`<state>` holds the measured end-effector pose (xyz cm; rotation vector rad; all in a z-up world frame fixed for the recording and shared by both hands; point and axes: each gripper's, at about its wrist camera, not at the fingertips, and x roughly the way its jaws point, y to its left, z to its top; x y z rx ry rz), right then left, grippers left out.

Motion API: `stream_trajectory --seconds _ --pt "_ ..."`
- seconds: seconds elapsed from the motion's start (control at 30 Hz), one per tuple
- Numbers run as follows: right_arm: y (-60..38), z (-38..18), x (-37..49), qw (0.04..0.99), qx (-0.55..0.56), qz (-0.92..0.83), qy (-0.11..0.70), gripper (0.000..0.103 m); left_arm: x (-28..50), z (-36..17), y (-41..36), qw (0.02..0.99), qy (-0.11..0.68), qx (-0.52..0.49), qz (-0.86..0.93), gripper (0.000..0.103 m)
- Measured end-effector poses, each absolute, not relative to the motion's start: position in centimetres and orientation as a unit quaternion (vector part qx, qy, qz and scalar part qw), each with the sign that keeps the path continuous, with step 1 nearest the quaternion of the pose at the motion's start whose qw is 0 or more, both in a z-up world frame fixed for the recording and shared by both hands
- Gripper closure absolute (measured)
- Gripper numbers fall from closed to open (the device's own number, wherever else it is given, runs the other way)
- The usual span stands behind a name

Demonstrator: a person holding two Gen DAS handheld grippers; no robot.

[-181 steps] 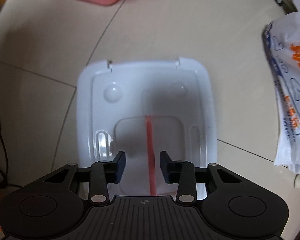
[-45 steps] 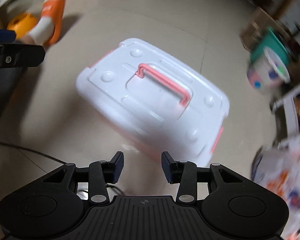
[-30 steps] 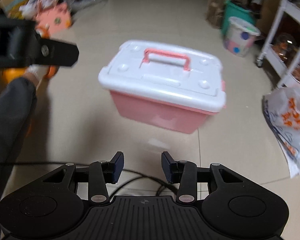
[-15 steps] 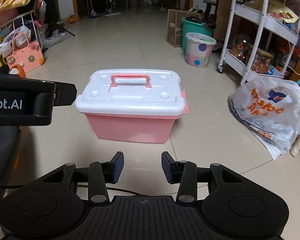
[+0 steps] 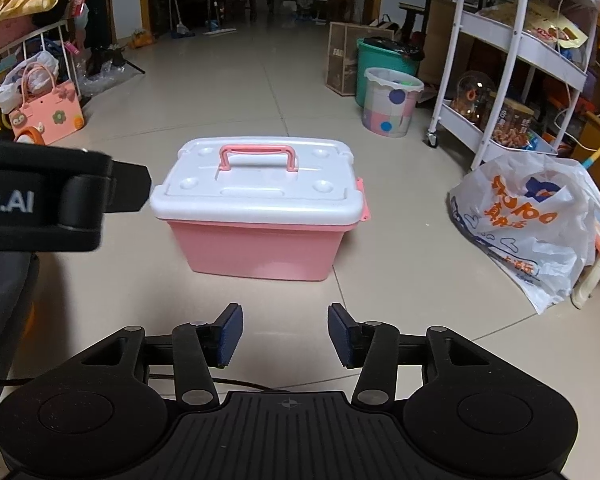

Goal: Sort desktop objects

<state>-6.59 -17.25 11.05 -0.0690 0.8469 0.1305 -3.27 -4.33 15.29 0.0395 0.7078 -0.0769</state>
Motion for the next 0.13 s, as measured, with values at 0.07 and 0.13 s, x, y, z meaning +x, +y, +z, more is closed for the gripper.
stream_trajectory --seconds 0.07,0.13 --pt "-17.38 11.07 -6.72 0.909 -0.03 0.06 0.411 0.059 -3.51 15.32 -4.42 0.937 0.347 0.02 -0.04 0.001" --pt "-17.54 11.14 -6.86 0.91 -0.025 0.057 0.411 0.058 -3.71 15.37 -4.5 0.936 0.349 0.021 -0.041 0.001"
